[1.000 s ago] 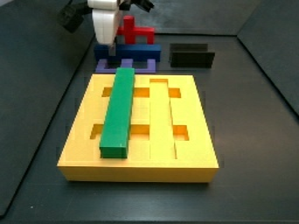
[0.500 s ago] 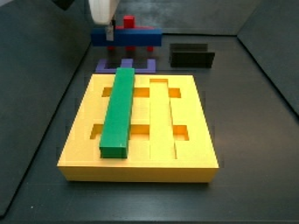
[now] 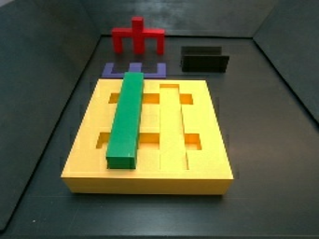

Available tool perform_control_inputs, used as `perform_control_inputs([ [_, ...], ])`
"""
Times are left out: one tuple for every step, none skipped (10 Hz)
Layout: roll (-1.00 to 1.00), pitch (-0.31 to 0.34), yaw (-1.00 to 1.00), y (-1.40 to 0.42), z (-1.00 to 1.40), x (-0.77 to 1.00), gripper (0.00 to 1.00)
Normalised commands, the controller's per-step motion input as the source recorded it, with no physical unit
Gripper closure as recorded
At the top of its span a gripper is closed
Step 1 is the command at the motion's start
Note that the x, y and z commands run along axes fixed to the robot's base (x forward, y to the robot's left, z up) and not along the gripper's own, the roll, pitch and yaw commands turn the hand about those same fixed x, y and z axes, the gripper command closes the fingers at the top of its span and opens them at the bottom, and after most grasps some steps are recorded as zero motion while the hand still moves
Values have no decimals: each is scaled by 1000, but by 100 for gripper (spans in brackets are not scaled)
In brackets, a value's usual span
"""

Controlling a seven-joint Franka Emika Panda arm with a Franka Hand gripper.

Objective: Pick up the blue object. Move up. Move to above the board. Insert the blue object.
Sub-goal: Move to above the board.

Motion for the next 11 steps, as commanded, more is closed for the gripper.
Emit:
perform_control_inputs([
  [9, 80, -1, -9, 1400, -28, 100],
  [9, 62, -1, 4, 541, 12, 100],
  [6, 63, -1, 5, 224, 36, 100],
  [5, 14, 1000, -1400, 205, 569, 100],
  [8, 16, 1000, -1400, 198, 561, 100],
  [15, 27, 1000, -1400, 189, 588, 100],
  [3, 31, 1000, -1400, 196, 611, 100],
  [15, 38, 1000, -1400, 198, 610, 100],
  [15, 42, 1000, -1400, 202, 608, 100],
  [15, 57, 1000, -1400, 210, 657, 100],
  [16, 63, 1000, -1400, 214, 670, 100],
])
